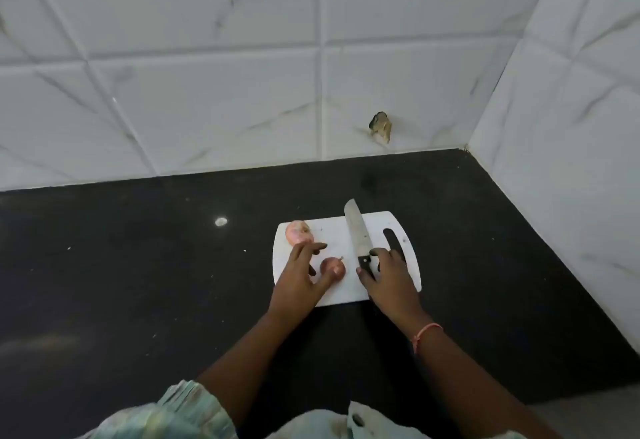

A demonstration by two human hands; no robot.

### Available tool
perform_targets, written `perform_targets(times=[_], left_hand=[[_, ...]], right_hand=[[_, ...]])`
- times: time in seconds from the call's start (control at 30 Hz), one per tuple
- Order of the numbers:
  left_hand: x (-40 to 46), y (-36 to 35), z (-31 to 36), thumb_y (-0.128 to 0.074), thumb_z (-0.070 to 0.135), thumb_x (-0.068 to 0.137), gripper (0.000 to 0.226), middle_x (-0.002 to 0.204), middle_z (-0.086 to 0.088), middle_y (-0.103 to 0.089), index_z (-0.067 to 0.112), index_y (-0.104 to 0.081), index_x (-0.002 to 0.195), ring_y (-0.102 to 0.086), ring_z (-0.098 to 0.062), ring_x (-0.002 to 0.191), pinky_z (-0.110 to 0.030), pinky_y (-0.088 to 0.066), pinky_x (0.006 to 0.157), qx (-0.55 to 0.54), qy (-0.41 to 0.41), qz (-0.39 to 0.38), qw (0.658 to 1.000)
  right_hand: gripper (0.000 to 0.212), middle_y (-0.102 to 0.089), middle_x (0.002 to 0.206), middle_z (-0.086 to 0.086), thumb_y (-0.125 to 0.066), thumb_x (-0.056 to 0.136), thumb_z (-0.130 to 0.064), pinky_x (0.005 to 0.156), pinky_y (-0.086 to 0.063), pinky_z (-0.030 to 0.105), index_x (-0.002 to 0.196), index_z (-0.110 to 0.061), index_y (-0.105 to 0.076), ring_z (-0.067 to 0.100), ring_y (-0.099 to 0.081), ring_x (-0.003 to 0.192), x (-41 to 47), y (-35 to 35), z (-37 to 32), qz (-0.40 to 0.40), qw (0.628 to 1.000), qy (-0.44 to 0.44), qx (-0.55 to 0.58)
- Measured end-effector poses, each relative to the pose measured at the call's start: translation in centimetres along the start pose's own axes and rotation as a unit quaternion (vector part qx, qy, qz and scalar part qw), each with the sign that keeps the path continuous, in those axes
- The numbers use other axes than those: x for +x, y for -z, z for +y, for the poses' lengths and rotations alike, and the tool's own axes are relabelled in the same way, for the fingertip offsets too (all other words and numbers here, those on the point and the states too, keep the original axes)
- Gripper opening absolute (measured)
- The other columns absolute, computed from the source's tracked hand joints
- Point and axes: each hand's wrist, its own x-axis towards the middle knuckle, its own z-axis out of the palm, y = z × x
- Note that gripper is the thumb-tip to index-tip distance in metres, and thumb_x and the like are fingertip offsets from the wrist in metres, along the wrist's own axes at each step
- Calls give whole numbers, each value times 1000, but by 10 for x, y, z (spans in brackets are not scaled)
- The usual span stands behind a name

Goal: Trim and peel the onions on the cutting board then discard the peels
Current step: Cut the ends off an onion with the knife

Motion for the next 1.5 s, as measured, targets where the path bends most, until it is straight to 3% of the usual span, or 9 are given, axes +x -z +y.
perform_targets(times=[0.13,0.3,0.53,0.67,0.77,1.0,1.17,1.3,1.5], left_hand=[[2,-11,5,-71,61,80,62,131,22,-52,38,-51,134,-60,-2,100,-27,-54,79,86,-12,-12,996],[8,-22,4,-73,54,79,49,120,21,-55,39,-55,122,-56,-4,107,-28,-53,82,105,-2,-10,994],[23,-37,24,-77,34,86,37,111,11,-64,24,-57,116,-69,-10,89,-22,-57,80,-179,81,-9,980],[33,-45,45,-63,30,98,23,112,-18,-66,17,-55,114,-75,-31,72,-35,-62,69,-370,190,-32,909],[45,-48,49,-48,40,104,31,107,-22,-70,14,-62,115,-72,-28,65,-30,-58,62,-422,248,-46,871],[67,-45,46,-33,52,103,56,67,-8,-67,10,-68,96,-46,-15,50,-25,-36,50,-429,383,-74,815],[68,-49,46,-34,50,101,57,74,-12,-71,6,-69,102,-47,-13,46,-22,-36,45,-420,417,-59,804],[69,-48,45,-33,50,102,56,86,-17,-72,6,-68,105,-46,-13,46,-20,-35,43,-423,426,-48,798],[70,-48,44,-28,49,103,60,70,-12,-68,4,-68,98,-41,-11,40,-20,-31,41,-411,421,-47,807]], right_hand=[[41,-52,114,3,-64,88,-42,82,-52,39,119,-18,-54,23,-55,102,0,-2,-9,25,998,-6,-53],[31,-57,111,5,-60,92,-30,78,-51,38,117,-14,-52,24,-58,99,3,-6,-14,38,995,-13,-92],[19,-61,108,8,-50,96,-18,78,-51,38,112,-8,-55,27,-60,99,10,1,-10,14,998,-46,-37],[26,-59,116,0,-46,97,-16,76,-50,36,122,-17,-50,21,-61,92,7,11,0,8,995,-78,62],[22,-63,97,-3,-45,100,-21,68,-46,29,121,-22,-51,12,-60,81,1,17,5,5,979,-117,165],[25,-53,65,7,-47,102,-31,37,-33,24,94,-12,-61,12,-41,42,-12,21,-6,-23,900,-186,394],[34,-50,60,6,-41,104,-35,37,-30,22,94,-9,-61,13,-36,38,-13,17,-20,-76,867,-220,442],[36,-48,57,5,-38,105,-38,38,-31,22,90,-12,-58,14,-36,38,-12,15,-26,-90,866,-220,441],[54,-49,53,3,-33,103,-48,42,-37,26,82,-6,-60,15,-43,41,-6,4,-27,-91,902,-224,357]])
